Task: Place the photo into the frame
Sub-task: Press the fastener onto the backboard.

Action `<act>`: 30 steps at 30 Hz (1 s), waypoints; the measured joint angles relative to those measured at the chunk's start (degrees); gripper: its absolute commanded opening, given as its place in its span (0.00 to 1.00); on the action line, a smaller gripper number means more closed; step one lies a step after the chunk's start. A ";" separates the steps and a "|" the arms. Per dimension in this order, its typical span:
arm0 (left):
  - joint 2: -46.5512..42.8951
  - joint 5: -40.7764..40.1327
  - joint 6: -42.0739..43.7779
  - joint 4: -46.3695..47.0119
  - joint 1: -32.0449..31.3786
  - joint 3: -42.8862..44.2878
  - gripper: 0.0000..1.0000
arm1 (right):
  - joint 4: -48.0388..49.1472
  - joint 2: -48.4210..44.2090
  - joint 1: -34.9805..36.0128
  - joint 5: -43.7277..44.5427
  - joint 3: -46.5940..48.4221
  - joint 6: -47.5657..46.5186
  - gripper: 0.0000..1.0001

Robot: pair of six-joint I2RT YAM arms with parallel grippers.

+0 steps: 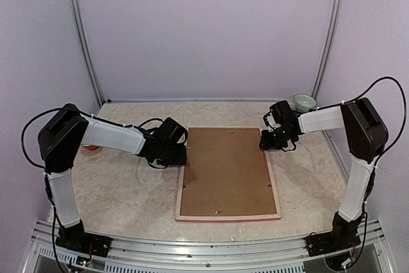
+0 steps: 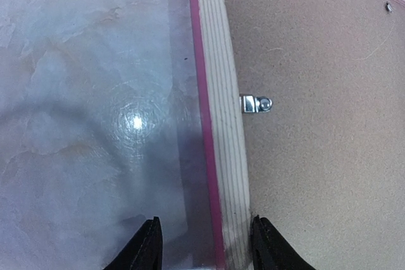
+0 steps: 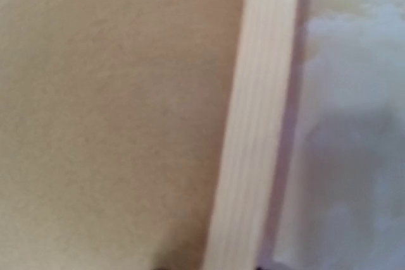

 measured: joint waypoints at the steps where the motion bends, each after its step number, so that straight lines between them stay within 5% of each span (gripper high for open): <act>1: 0.00 0.00 -0.02 0.04 0.00 -0.09 0.49 | 0.15 0.00 0.00 -0.07 0.00 -0.15 0.26; 17: -0.26 -0.09 -0.17 0.61 0.00 -1.16 0.48 | 0.81 -0.02 -0.13 -0.46 0.00 1.36 0.20; 27: -0.76 -0.35 -0.20 0.28 0.00 -1.36 0.50 | -1.27 -0.02 -0.11 -0.48 0.81 0.94 0.50; 30: -0.96 -0.52 -0.31 0.15 -0.09 -1.36 0.50 | -4.15 -0.02 0.24 0.68 2.82 0.83 0.52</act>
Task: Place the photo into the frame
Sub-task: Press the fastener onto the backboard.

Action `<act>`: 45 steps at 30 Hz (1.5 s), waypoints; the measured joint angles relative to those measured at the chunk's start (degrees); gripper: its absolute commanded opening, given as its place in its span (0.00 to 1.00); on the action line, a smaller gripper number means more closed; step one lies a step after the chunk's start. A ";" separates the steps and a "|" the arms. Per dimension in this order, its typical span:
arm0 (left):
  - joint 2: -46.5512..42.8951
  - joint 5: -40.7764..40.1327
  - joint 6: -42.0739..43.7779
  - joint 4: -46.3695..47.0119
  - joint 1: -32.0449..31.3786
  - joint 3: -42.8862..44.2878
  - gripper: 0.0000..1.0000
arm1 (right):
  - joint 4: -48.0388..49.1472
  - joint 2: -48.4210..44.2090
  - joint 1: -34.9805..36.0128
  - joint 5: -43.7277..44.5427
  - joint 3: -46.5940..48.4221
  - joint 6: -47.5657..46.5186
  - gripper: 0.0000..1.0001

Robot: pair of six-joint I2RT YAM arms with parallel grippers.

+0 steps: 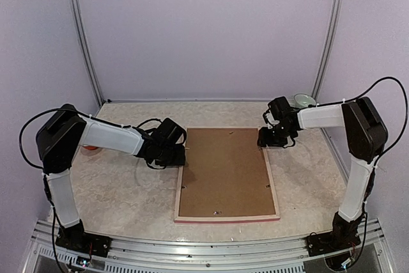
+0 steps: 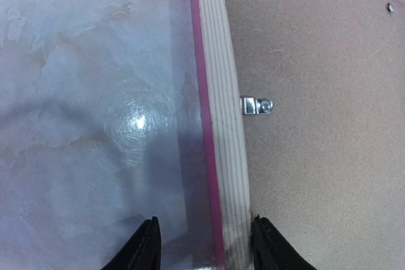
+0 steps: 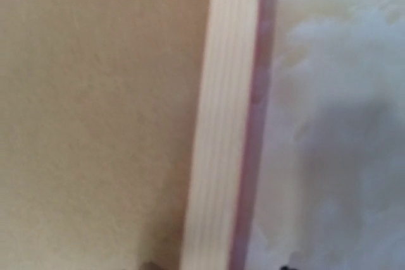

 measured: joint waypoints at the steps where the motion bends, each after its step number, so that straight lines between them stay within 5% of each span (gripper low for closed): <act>1: -0.11 -0.09 -0.09 -0.02 -0.04 0.00 0.50 | -0.74 0.02 0.26 0.55 0.81 -0.02 0.53; 15: -4.72 -8.72 1.49 -4.96 -5.07 3.50 0.61 | -5.18 0.15 2.19 6.95 3.13 -0.24 0.56; 27: 3.52 -6.91 6.16 -5.66 -10.84 17.00 0.51 | -6.58 1.95 2.19 9.57 4.26 -1.03 0.61; 45: 11.96 -1.05 6.78 -6.05 -12.02 18.88 0.44 | -7.43 4.24 2.45 13.27 7.08 -1.86 0.62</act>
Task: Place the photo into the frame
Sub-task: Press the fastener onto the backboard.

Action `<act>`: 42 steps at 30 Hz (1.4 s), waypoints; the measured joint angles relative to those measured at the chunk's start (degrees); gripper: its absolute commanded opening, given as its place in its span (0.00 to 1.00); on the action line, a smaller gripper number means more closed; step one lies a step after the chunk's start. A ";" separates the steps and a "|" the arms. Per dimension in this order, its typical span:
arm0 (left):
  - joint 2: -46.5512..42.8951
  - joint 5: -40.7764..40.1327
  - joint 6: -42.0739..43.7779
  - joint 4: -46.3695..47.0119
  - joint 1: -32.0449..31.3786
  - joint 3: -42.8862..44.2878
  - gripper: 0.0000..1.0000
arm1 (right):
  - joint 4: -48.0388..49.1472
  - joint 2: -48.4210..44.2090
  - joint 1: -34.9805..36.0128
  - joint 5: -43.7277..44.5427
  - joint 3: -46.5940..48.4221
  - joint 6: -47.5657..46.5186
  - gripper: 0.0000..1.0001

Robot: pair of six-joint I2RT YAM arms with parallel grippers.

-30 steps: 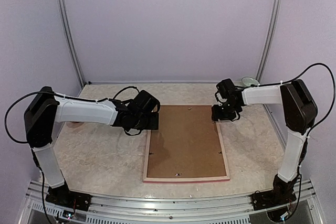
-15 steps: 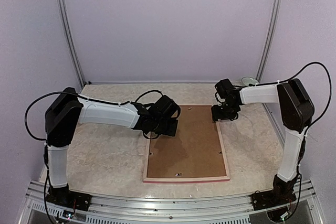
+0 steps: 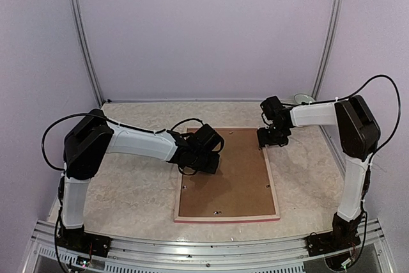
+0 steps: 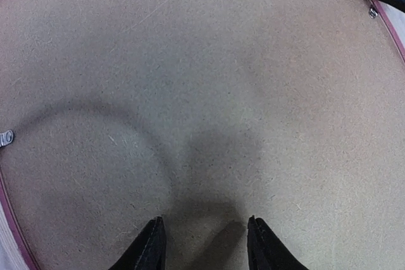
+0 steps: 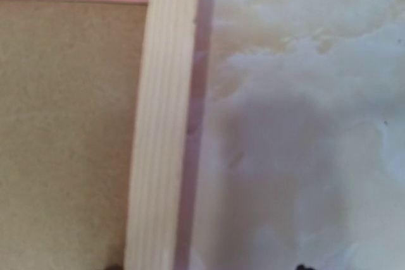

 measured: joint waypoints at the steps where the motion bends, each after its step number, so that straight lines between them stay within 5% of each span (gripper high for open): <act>1: 0.31 -0.24 -0.22 0.02 0.00 0.13 0.43 | 0.35 -0.20 0.15 0.11 -0.33 -0.09 0.62; 20: 0.83 -0.31 -4.09 0.37 0.35 0.85 0.42 | -0.13 -4.20 2.40 1.46 -5.29 -1.14 0.62; 35: -9.40 -4.50 -3.82 -0.61 1.49 -3.41 0.66 | 0.13 -13.79 2.60 -4.79 -8.04 -1.97 0.76; 42: -18.21 -6.86 -4.59 -1.51 1.31 -10.36 0.86 | 0.94 -20.06 3.50 -5.46 -14.21 -2.54 0.82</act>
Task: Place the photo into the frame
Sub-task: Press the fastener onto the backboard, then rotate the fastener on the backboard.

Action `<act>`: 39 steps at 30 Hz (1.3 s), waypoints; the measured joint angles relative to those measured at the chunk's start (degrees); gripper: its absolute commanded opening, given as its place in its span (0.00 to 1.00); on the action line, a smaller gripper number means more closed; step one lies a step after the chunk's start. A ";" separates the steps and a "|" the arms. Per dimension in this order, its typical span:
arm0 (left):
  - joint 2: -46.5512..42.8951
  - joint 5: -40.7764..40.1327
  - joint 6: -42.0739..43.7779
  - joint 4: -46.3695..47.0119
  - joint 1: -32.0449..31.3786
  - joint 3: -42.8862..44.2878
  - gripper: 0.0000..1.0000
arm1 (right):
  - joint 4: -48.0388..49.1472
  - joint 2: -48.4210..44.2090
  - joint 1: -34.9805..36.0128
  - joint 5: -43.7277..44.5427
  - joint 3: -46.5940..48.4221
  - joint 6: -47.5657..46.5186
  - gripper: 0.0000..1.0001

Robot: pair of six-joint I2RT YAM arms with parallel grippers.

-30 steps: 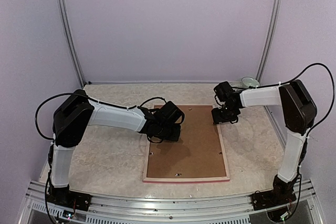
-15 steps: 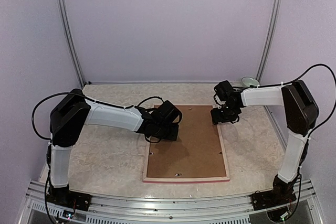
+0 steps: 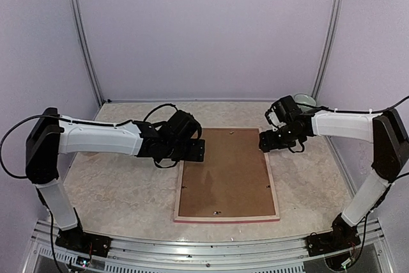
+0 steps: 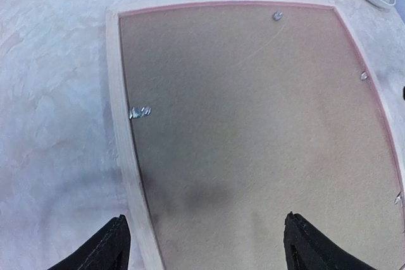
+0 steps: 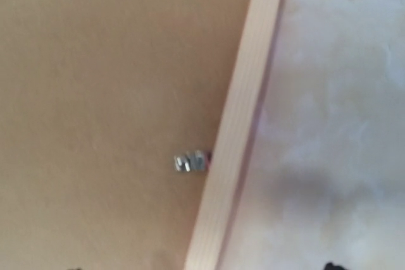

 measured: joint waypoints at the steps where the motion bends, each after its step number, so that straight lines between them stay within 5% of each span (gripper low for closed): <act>1: -0.90 -0.28 -0.66 -0.15 -0.11 -1.84 0.88 | 0.20 -0.46 -0.02 -0.09 -0.90 0.00 0.82; 6: -3.58 -1.33 -3.39 -1.55 -0.42 -10.25 0.99 | 1.73 -2.95 0.00 -1.97 -6.01 0.59 0.83; 16: -4.04 0.98 -5.81 2.01 1.53 -15.98 0.99 | 5.27 -8.52 0.00 -7.52 -16.09 3.21 0.86; 39: 2.95 12.94 -5.38 13.40 9.01 -13.46 0.99 | 17.16 -14.86 2.78 -22.84 -30.67 8.63 0.91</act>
